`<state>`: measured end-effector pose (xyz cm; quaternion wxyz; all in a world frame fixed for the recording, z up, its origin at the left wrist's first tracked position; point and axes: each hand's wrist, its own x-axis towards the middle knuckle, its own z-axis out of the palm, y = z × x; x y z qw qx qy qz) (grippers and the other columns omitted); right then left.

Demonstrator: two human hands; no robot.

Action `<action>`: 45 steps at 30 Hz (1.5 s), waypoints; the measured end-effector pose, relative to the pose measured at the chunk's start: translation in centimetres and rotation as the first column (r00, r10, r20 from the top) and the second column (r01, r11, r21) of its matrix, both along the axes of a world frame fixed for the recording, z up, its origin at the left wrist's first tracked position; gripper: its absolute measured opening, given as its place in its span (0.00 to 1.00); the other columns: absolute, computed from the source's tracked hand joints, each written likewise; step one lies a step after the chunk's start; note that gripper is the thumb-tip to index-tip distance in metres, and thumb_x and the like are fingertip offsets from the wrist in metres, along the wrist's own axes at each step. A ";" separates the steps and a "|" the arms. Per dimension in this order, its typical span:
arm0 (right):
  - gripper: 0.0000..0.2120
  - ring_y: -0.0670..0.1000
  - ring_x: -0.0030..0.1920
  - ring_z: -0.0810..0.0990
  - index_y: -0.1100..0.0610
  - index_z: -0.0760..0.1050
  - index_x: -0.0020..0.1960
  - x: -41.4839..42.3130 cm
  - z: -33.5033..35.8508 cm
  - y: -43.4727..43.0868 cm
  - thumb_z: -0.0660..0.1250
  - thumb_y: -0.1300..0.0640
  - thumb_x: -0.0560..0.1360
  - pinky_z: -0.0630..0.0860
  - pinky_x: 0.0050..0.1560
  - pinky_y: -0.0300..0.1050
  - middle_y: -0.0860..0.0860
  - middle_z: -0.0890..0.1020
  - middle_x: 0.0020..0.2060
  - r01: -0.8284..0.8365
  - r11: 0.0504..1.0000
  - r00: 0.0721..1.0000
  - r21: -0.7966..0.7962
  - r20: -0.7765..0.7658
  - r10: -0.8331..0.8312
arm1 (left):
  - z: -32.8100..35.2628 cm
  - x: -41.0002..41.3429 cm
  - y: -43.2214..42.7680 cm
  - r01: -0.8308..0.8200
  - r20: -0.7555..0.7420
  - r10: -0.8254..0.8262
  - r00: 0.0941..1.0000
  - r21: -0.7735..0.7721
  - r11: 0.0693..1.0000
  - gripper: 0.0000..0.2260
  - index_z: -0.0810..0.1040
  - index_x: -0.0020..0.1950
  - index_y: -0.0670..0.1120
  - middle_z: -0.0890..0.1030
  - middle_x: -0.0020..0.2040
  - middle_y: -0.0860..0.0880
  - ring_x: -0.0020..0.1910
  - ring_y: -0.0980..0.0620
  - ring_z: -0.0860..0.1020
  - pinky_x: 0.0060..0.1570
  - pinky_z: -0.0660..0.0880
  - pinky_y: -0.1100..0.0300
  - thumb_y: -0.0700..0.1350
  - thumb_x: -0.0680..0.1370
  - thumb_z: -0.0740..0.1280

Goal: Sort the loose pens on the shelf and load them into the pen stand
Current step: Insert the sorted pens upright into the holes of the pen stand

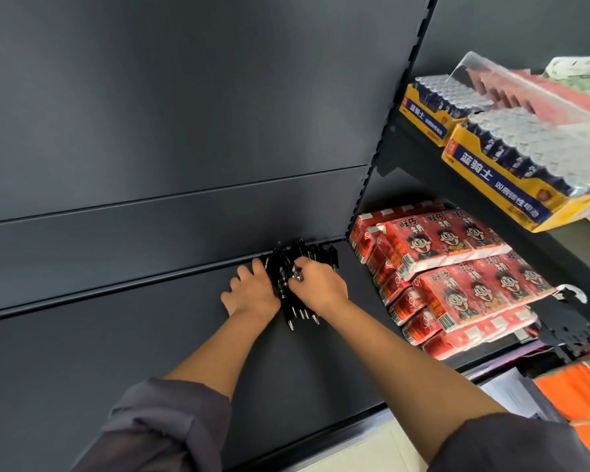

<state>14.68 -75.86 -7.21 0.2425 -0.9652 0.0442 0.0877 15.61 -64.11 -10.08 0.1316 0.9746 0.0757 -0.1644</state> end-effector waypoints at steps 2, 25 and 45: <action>0.06 0.55 0.44 0.78 0.56 0.72 0.49 0.0 -0.2 -0.1 0.61 0.55 0.74 0.68 0.35 0.43 0.51 0.80 0.39 0.003 1.000 1.000 0.003 0.009 -0.003 | 0.0 0.0 0.9 0.017 0.034 -0.018 0.999 0.025 1.000 0.25 0.58 0.68 0.45 0.69 0.63 0.43 0.61 0.43 0.70 0.50 0.71 0.50 0.43 0.75 0.64; 0.07 0.54 0.44 0.77 0.61 0.72 0.44 -10.5 5.7 28.1 0.67 0.58 0.75 0.74 0.48 0.48 0.56 0.78 0.41 -0.321 0.728 0.931 0.606 0.063 0.359 | 7.9 -17.7 26.7 -0.254 -0.274 0.554 0.786 -0.960 -0.115 0.08 0.77 0.51 0.45 0.84 0.39 0.48 0.37 0.48 0.84 0.36 0.79 0.53 0.47 0.81 0.61; 0.08 0.50 0.34 0.75 0.56 0.68 0.47 -27.6 7.3 61.5 0.68 0.58 0.75 0.73 0.27 0.42 0.51 0.75 0.40 -0.539 0.486 0.695 0.688 0.037 0.718 | 8.0 -39.2 54.9 -0.159 -0.023 0.868 0.496 -0.985 0.065 0.08 0.75 0.44 0.41 0.80 0.30 0.48 0.29 0.55 0.78 0.29 0.74 0.64 0.36 0.80 0.59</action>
